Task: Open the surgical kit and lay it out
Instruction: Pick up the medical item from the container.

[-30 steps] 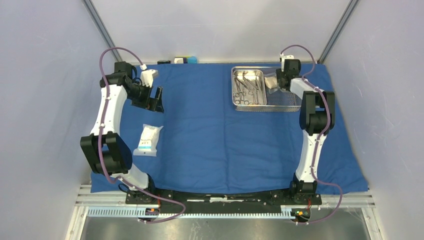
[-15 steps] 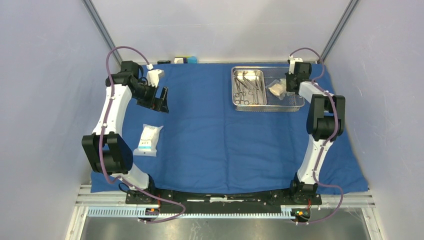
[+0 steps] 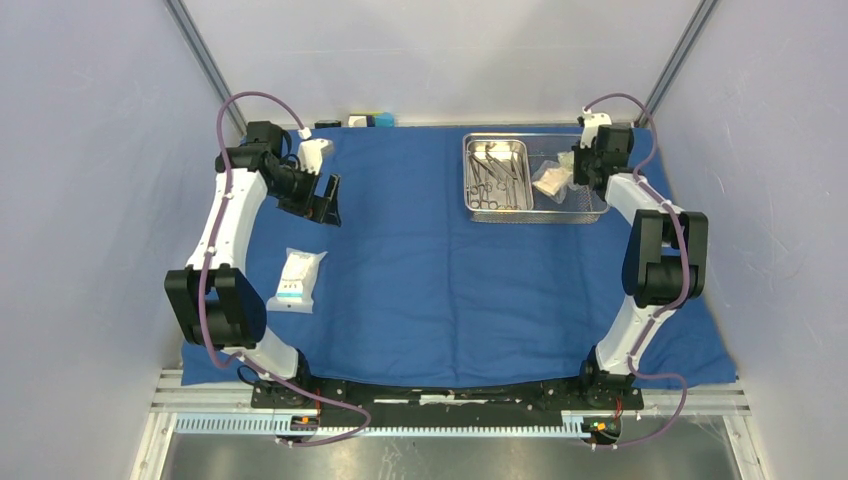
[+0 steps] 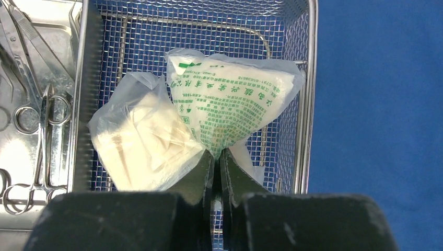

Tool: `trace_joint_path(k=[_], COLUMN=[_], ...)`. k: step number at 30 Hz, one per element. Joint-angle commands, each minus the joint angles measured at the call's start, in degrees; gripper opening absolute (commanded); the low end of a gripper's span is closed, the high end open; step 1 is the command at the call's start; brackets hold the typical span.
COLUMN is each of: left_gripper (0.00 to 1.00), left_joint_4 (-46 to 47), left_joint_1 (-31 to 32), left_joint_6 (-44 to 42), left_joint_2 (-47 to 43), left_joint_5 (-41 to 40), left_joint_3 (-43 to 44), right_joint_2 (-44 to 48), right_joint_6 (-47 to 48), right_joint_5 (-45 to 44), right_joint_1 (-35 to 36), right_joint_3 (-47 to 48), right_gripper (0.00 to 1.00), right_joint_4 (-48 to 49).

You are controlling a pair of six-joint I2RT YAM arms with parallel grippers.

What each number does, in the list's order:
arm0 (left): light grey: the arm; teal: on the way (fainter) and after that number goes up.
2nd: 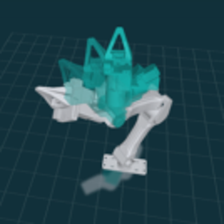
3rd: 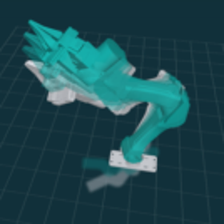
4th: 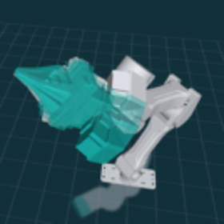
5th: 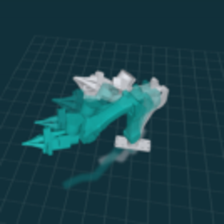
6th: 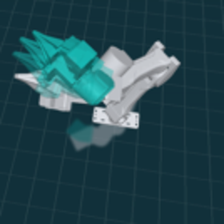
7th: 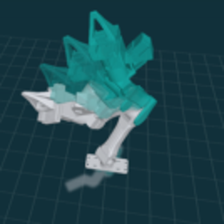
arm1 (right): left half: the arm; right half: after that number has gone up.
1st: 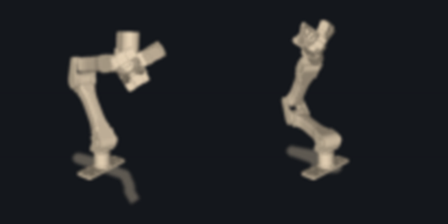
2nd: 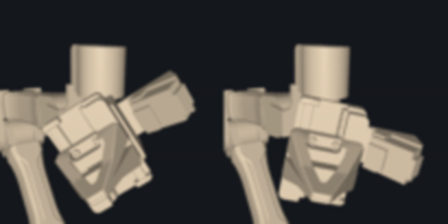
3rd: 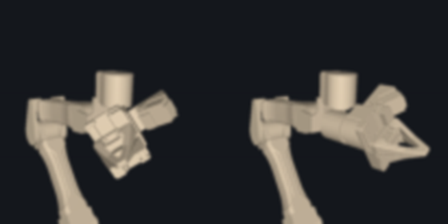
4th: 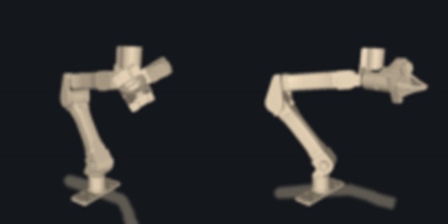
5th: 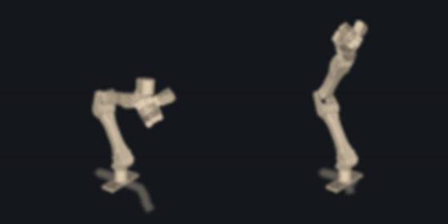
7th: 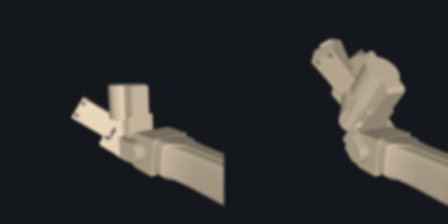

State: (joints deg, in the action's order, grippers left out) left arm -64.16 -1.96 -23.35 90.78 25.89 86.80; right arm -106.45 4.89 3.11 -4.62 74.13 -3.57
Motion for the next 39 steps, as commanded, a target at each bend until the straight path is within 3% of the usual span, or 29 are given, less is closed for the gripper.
trace_joint_path(k=[1,3,7,10,23,36,39], left_gripper=[1.00,1.00,1.00,1.00,1.00,1.00,1.00], left_joint_4=[1.1,1.0,1.0,1.1,1.1,1.1,1.1], left_joint_1=[0.9,1.2,1.3,1.2,3.6,3.8,3.9], left_joint_6=[2.8,2.9,2.9,2.8,3.0,2.7,2.7], left_joint_2=[-1.2,-1.3,-1.8,-1.9,-1.0,-0.4,-0.5], left_joint_5=[1.2,1.0,0.2,-0.5,-0.8,-0.8,-0.7], left_joint_3=[1.7,1.7,1.4,1.4,1.7,1.8,1.9], right_joint_2=[-1.6,-3.3,-5.0,-5.6,-7.0,-12.4,-12.3], right_joint_6=[0.2,0.5,0.5,0.5,0.7,1.7,1.6], right_joint_5=[0.8,0.5,-1.0,-1.5,-2.8,-5.0,-4.9], right_joint_1=[-0.1,-0.2,-0.2,-0.3,-0.8,-1.4,-1.6], right_joint_3=[1.1,2.4,4.1,5.7,9.1,9.8,9.6], right_gripper=[0.11,0.17,0.43,0.50,0.53,0.49,0.43], right_joint_4=[0.0,-1.3,-1.7,-1.7,-1.4,-3.8,-3.7])
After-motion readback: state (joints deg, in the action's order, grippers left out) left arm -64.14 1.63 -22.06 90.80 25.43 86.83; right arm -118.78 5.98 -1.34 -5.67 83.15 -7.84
